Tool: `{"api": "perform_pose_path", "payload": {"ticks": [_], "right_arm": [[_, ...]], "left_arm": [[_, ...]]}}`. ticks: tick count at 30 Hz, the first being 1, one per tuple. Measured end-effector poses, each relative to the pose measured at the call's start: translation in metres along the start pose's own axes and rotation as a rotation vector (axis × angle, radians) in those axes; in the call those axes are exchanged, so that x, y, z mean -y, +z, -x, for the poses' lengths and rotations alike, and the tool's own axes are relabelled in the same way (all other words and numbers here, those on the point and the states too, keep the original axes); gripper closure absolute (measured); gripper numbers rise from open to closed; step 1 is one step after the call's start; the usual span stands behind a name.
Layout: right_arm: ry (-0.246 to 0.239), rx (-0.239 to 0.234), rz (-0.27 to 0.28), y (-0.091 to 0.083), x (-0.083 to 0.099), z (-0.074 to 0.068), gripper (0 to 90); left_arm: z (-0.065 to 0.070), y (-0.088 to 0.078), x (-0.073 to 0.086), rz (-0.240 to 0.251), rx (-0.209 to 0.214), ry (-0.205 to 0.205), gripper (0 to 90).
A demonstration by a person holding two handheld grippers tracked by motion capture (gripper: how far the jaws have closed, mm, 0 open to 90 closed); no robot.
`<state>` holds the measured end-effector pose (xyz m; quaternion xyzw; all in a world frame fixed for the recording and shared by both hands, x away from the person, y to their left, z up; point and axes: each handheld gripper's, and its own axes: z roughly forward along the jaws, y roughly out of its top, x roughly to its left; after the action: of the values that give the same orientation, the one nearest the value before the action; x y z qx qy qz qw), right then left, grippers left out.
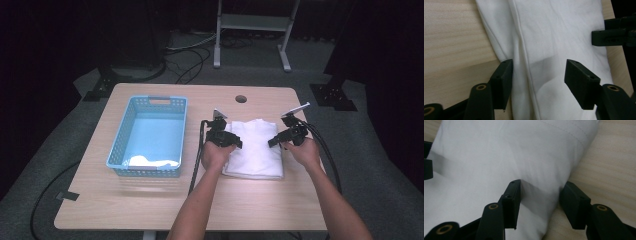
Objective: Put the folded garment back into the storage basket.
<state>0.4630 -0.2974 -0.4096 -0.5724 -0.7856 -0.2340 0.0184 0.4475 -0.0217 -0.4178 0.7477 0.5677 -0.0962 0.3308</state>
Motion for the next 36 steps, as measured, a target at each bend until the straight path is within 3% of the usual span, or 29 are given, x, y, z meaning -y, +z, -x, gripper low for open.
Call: {"api": "perform_pose_path", "payload": {"ticks": [13,21,36], "right_arm": [[-0.058,0.038,-0.001,0.0,0.002,-0.009,75.7],[-0.089,0.047,-0.003,0.0,0.002,-0.011,78.7],[-0.082,0.061,0.038,0.001,0.008,-0.013,78.0]], "left_arm": [[0.005,0.004,-0.002,-0.032,-0.051,0.089,66.3],[0.007,0.006,-0.002,-0.036,-0.064,0.127,73.7],[0.012,0.007,-0.003,-0.051,-0.094,0.133,75.4]]}}
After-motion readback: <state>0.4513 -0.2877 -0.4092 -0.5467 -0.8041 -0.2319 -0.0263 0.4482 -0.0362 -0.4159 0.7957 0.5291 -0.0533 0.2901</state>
